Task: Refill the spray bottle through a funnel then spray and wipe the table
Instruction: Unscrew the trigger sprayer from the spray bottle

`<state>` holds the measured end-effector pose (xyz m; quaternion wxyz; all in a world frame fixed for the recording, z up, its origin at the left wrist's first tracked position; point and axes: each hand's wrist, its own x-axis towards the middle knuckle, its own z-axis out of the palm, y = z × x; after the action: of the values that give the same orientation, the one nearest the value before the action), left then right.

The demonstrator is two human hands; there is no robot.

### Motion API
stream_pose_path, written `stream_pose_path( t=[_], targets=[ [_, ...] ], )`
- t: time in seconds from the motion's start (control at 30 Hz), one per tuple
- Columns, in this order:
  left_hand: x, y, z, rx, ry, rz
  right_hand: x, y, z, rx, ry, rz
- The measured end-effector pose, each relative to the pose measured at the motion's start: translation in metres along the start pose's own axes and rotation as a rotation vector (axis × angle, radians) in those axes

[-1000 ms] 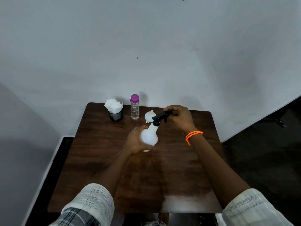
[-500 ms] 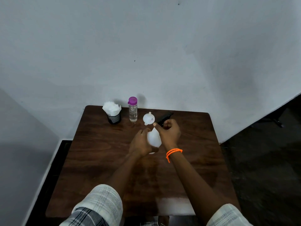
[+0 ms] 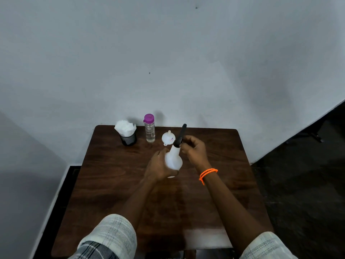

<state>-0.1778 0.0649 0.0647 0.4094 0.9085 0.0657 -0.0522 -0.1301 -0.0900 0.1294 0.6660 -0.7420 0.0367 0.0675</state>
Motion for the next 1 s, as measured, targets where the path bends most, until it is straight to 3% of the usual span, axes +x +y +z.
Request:
stream_pose_path(
  t=[0.27,0.5,0.8,1.0],
  targets=[
    [0.001,0.007,0.003,-0.01,0.014,0.036,-0.001,0.012,0.011,-0.09,0.183,-0.03],
    [-0.001,0.003,0.002,-0.01,0.018,0.012,0.009,-0.001,-0.004,0.111,0.148,0.006],
    [-0.009,-0.015,0.001,-0.058,0.058,-0.033,0.024,-0.027,-0.048,0.4,0.221,0.047],
    [-0.015,-0.015,-0.001,-0.105,0.088,-0.032,0.023,-0.019,-0.067,0.563,0.14,0.167]
  ],
)
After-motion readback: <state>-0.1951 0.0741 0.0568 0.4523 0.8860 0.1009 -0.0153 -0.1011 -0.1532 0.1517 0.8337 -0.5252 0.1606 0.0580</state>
